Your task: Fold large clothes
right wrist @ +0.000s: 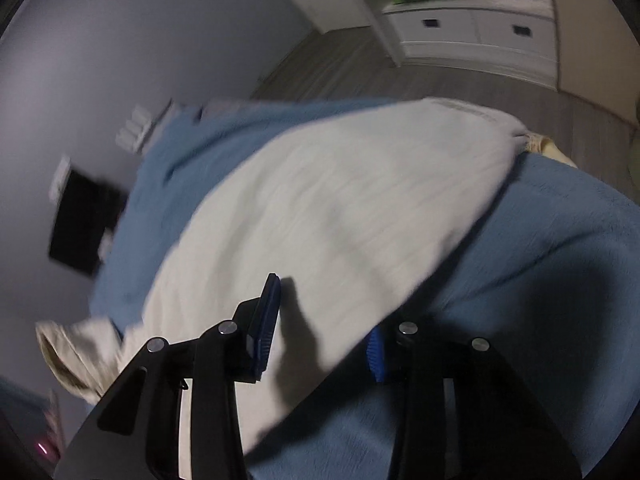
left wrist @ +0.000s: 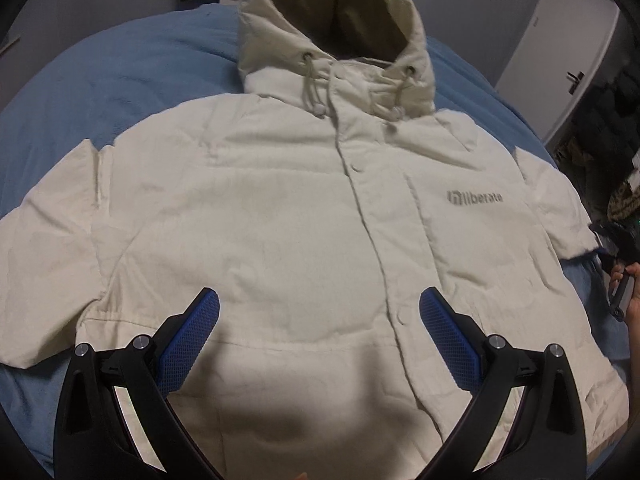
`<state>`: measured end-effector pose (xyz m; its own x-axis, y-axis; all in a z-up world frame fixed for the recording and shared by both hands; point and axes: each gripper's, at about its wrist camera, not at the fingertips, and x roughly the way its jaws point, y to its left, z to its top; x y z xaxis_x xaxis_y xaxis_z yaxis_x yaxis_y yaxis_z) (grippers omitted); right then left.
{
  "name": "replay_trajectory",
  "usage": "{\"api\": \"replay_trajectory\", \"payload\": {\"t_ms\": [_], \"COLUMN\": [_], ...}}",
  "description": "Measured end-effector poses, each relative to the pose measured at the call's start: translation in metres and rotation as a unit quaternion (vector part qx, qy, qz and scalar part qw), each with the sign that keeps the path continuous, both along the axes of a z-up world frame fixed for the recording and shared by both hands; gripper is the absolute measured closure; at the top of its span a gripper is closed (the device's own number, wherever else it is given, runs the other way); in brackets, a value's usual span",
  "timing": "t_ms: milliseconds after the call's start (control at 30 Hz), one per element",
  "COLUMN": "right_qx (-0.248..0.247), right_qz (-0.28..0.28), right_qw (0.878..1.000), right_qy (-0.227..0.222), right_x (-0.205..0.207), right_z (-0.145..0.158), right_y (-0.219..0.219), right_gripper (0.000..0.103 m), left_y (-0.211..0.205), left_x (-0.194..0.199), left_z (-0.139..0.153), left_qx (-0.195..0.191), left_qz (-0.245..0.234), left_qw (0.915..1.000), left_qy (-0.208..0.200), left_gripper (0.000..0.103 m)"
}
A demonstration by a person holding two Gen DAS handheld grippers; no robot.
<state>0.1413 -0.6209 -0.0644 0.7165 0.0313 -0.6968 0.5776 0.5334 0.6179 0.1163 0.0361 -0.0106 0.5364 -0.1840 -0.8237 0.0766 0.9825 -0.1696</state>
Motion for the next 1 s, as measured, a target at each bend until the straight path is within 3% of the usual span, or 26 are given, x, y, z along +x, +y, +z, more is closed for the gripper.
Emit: {"api": "replay_trajectory", "payload": {"t_ms": [67, 167, 233, 300, 400, 500, 567, 733, 867, 1000], "right_qx": [-0.002, -0.033, -0.085, -0.148, -0.212, -0.271, -0.285, -0.258, -0.249, -0.210], "right_qz": [-0.009, -0.008, 0.006, 0.033, 0.095, 0.176, 0.226, 0.341, 0.412, 0.489], "right_qw": [1.000, 0.999, 0.994, 0.984, 0.961, 0.925, 0.903, 0.871, 0.846, 0.826], "right_qy": [-0.021, -0.039, -0.064, -0.094, -0.151, -0.203, -0.228, -0.242, -0.228, -0.184], "right_x": [-0.003, -0.009, -0.009, -0.012, -0.017, -0.025, -0.038, -0.045, -0.043, -0.033], "right_z": [0.001, 0.018, 0.043, 0.079, 0.128, 0.171, 0.186, 0.186, 0.163, 0.129], "right_y": [-0.010, -0.006, 0.010, 0.033, 0.078, 0.139, 0.175, 0.258, 0.312, 0.355], "right_gripper": [0.068, 0.081, 0.088, 0.091, 0.093, 0.093, 0.093, 0.093, 0.093, 0.092], "left_y": [0.005, 0.011, 0.016, 0.020, 0.024, 0.023, 0.022, 0.020, 0.015, 0.008], "left_x": [0.002, 0.003, 0.004, 0.003, 0.002, 0.000, -0.003, -0.008, -0.012, -0.014], "left_z": [0.004, 0.009, 0.009, 0.007, 0.008, 0.012, 0.014, 0.017, 0.020, 0.022], "left_qx": [0.008, 0.038, 0.061, 0.054, 0.047, 0.041, 0.048, 0.044, 0.043, 0.048], "left_qz": [0.016, 0.043, 0.059, 0.065, 0.070, 0.068, 0.073, 0.062, 0.049, 0.035], "left_qw": [0.9997, 0.9976, 0.9958, 0.9959, 0.9958, 0.9959, 0.9950, 0.9953, 0.9953, 0.9950], "left_qy": [-0.016, -0.038, -0.037, -0.034, -0.036, -0.043, -0.049, -0.060, -0.072, -0.080], "left_gripper": [0.006, 0.006, 0.006, 0.006, 0.006, 0.006, 0.006, 0.006, 0.006, 0.006]}}
